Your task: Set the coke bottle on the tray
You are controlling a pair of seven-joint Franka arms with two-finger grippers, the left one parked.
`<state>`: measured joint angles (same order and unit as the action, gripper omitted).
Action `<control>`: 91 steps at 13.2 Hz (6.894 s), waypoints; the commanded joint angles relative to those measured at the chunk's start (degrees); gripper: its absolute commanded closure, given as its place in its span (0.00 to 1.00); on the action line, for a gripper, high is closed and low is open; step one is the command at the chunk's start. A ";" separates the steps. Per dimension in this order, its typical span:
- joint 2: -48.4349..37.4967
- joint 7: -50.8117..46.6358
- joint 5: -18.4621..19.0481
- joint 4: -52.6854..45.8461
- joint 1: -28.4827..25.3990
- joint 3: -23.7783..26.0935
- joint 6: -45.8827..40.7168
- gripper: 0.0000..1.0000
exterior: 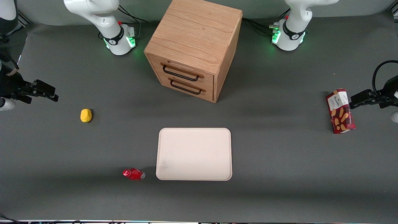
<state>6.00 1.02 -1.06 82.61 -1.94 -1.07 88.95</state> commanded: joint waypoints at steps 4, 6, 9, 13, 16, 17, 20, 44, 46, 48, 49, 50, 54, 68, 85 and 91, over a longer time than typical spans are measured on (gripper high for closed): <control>7.26 -1.37 -1.14 -9.20 -3.94 -0.07 -1.24 0.00; 9.37 -5.56 -1.14 -12.28 -6.92 -0.07 -1.41 0.00; 13.24 -11.64 -0.96 -17.54 -10.53 -0.16 -2.99 0.00; 21.49 -11.74 -0.96 -26.86 -11.94 -0.07 -2.91 0.00; 25.02 -11.74 -0.87 -28.46 -12.47 0.63 -2.12 0.00; 25.20 -11.83 -0.87 -28.47 -13.26 0.63 -1.94 0.00; 25.47 -11.74 -0.87 -28.47 -13.53 0.63 0.16 0.00; 41.72 -6.73 -1.05 -22.32 -11.51 0.02 30.91 0.00; 42.86 -6.64 -1.05 -21.79 -11.60 0.02 33.29 0.00; 43.04 -6.73 -1.05 -21.61 -11.68 0.02 33.39 0.00; 43.05 -6.73 -1.05 -21.44 -11.68 0.02 33.48 0.00; 43.05 -6.73 -1.05 -21.35 -11.68 0.02 33.48 0.00; 43.31 -6.82 -1.05 -21.43 -12.12 0.10 33.48 0.20; 39.98 -6.03 0.97 -21.43 -12.39 0.10 29.10 1.00; 17.38 -5.76 2.56 -21.43 -13.09 0.81 3.33 1.00; 18.69 -18.92 2.82 -21.87 -19.84 1.42 4.47 1.00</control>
<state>24.61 -12.17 1.41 60.83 -19.07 0.50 92.33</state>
